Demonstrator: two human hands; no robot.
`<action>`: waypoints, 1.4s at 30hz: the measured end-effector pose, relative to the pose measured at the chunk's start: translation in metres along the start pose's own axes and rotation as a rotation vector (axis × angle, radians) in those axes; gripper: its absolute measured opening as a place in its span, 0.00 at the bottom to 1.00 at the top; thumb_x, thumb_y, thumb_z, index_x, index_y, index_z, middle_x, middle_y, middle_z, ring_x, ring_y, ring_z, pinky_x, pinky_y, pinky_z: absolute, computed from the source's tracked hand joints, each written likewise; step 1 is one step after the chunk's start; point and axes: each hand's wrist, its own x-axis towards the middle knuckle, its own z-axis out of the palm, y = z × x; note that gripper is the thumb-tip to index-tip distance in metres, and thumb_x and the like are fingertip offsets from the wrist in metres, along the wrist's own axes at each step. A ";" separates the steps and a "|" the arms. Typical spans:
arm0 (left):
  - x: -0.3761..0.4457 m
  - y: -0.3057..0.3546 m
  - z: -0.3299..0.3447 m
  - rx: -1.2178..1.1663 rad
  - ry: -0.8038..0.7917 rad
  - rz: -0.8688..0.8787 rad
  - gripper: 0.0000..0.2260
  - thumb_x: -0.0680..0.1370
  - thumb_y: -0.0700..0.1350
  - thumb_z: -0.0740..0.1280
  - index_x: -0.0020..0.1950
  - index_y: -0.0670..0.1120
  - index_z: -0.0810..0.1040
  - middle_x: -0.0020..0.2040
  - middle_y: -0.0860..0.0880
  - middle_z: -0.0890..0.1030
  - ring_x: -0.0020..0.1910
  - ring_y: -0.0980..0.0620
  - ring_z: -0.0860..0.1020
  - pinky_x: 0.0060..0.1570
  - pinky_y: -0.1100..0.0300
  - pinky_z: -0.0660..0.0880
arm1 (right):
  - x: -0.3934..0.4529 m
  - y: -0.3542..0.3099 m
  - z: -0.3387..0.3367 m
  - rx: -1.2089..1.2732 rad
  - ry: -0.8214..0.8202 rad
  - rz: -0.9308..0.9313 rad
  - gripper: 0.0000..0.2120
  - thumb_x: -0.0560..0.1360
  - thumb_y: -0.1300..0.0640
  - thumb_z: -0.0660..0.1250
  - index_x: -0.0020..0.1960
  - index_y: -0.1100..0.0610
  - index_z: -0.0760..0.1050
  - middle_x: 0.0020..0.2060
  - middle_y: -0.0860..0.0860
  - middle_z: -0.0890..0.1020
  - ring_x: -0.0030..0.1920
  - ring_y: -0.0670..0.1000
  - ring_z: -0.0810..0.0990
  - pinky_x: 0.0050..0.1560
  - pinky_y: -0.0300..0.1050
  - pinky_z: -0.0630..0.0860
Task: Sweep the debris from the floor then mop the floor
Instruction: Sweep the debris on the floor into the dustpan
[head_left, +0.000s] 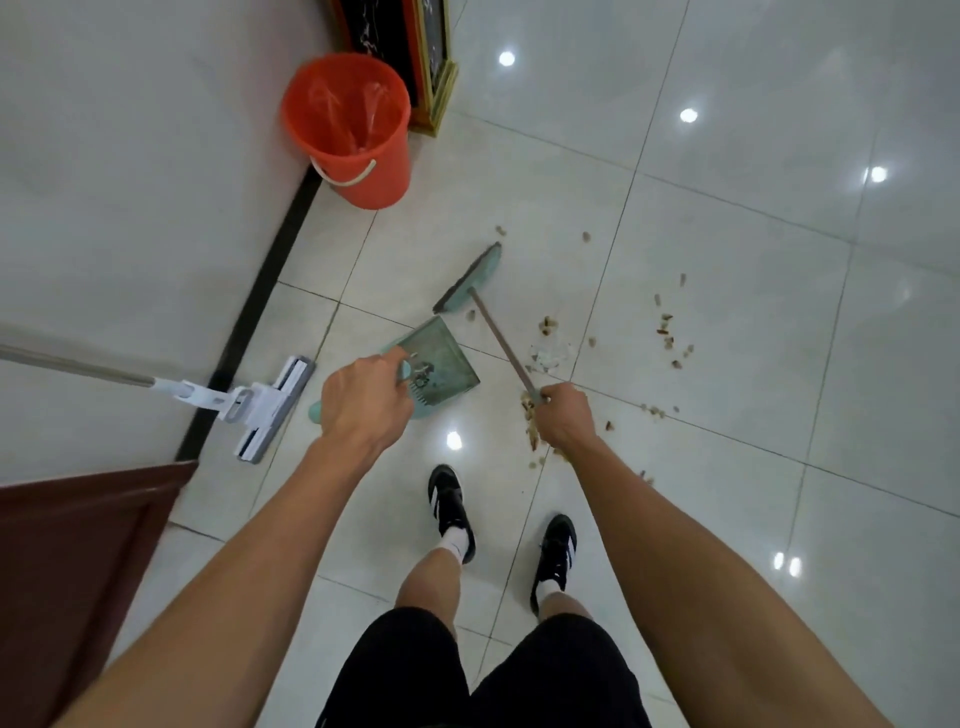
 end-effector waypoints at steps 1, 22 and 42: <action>0.003 -0.002 0.000 -0.003 -0.012 0.015 0.11 0.79 0.45 0.64 0.61 0.50 0.76 0.49 0.45 0.83 0.45 0.42 0.80 0.42 0.53 0.74 | 0.001 0.001 0.001 -0.007 -0.004 0.027 0.13 0.77 0.64 0.60 0.58 0.61 0.79 0.49 0.59 0.82 0.46 0.60 0.82 0.44 0.50 0.82; -0.020 0.095 0.015 0.164 -0.037 0.266 0.12 0.74 0.42 0.65 0.58 0.50 0.76 0.45 0.47 0.83 0.42 0.42 0.79 0.38 0.55 0.66 | -0.082 0.156 -0.058 -0.062 0.044 0.259 0.13 0.78 0.63 0.61 0.61 0.60 0.79 0.45 0.57 0.81 0.43 0.58 0.82 0.47 0.52 0.82; 0.025 0.093 -0.033 0.161 0.086 0.280 0.10 0.76 0.46 0.65 0.57 0.52 0.76 0.43 0.45 0.83 0.40 0.40 0.79 0.37 0.54 0.72 | -0.060 0.123 -0.092 0.202 0.193 0.134 0.14 0.74 0.63 0.67 0.58 0.56 0.81 0.40 0.54 0.82 0.37 0.57 0.83 0.41 0.56 0.84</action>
